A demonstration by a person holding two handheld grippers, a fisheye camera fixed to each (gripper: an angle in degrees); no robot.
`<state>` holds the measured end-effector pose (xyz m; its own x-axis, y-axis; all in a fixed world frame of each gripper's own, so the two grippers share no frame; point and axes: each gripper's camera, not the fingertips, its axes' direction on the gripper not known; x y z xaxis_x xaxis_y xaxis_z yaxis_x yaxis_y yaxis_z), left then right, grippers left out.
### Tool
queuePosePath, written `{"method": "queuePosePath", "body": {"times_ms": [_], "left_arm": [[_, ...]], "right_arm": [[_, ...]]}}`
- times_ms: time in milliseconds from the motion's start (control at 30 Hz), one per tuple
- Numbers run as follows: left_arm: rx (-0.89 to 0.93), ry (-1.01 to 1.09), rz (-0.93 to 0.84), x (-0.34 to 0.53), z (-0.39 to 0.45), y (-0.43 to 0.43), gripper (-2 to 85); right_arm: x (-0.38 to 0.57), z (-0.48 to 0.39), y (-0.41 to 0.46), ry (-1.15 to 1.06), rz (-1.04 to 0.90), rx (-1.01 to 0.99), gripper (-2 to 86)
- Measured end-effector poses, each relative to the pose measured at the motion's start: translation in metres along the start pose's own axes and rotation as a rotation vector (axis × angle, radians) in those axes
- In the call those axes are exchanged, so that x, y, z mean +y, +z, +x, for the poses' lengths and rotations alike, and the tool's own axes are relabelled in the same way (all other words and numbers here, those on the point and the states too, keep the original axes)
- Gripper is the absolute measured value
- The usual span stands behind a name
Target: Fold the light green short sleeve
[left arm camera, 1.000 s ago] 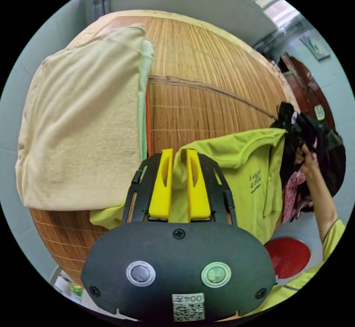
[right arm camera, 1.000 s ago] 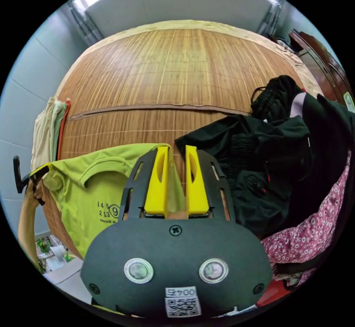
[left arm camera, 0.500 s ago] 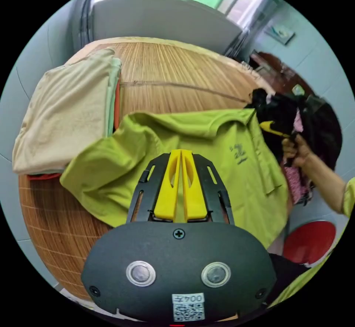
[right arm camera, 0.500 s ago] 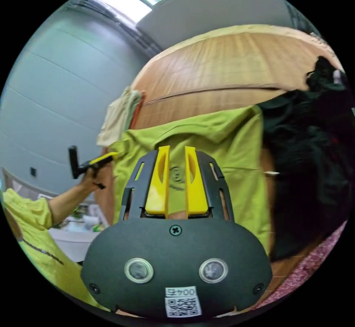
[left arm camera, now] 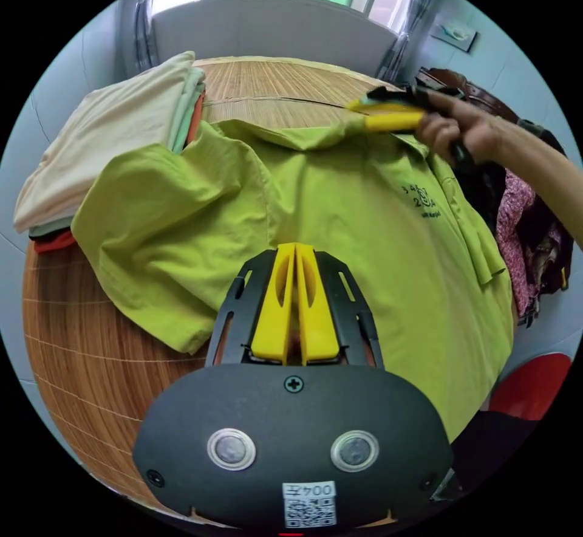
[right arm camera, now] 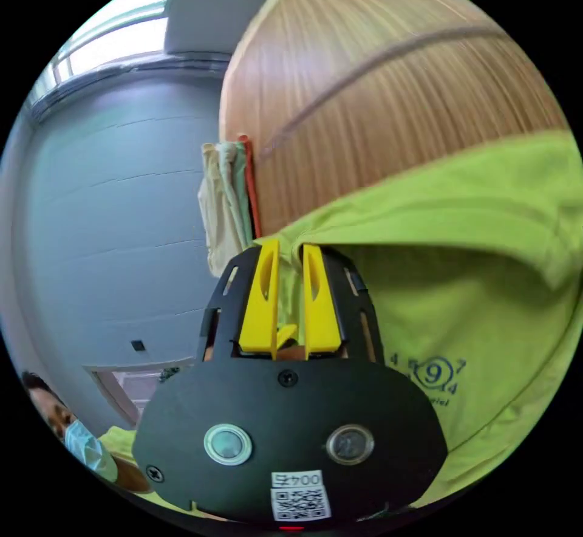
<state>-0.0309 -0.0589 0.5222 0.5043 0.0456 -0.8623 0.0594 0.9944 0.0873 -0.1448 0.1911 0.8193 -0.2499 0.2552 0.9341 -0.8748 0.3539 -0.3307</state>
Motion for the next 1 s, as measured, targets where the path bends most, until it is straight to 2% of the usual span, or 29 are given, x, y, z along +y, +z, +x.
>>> {"method": "queuePosePath", "body": {"times_ms": [133, 233, 333, 400, 500, 600, 767, 833, 900, 1000], "left_arm": [[-0.030, 0.015, 0.002, 0.006, 0.003, 0.006, 0.2], [-0.032, 0.015, 0.005, 0.010, 0.001, 0.009, 0.2], [0.002, -0.003, 0.005, 0.013, -0.007, 0.013, 0.2], [0.014, -0.009, 0.005, 0.015, -0.011, 0.015, 0.3], [-0.003, 0.000, 0.006, 0.019, -0.010, 0.018, 0.3], [-0.042, 0.019, 0.007, 0.022, -0.004, 0.021, 0.3], [-0.076, 0.033, 0.006, 0.026, -0.001, 0.025, 0.2], [-0.080, 0.035, 0.005, 0.028, -0.002, 0.026, 0.2], [-0.076, 0.018, 0.006, 0.029, -0.003, 0.028, 0.2], [-0.070, 0.005, 0.009, 0.032, -0.006, 0.029, 0.2]], "right_arm": [[-0.030, -0.059, -0.032, -0.161, -0.015, 0.154, 7.9], [-0.004, -0.076, -0.066, -0.253, -0.018, 0.318, 7.1], [0.066, -0.059, -0.106, -0.249, 0.041, 0.498, 9.7], [0.137, -0.023, -0.125, -0.177, 0.064, 0.740, 13.0], [0.216, 0.012, -0.131, -0.095, 0.083, 0.919, 13.8], [0.265, 0.017, -0.125, -0.059, 0.131, 0.934, 14.1], [0.287, 0.005, -0.101, -0.019, 0.172, 0.928, 13.6], [0.291, 0.002, -0.099, 0.013, 0.201, 1.008, 8.4], [0.300, -0.013, -0.112, 0.022, 0.267, 1.002, 1.4], [0.311, -0.034, -0.135, 0.012, 0.309, 0.966, 0.2]]}}
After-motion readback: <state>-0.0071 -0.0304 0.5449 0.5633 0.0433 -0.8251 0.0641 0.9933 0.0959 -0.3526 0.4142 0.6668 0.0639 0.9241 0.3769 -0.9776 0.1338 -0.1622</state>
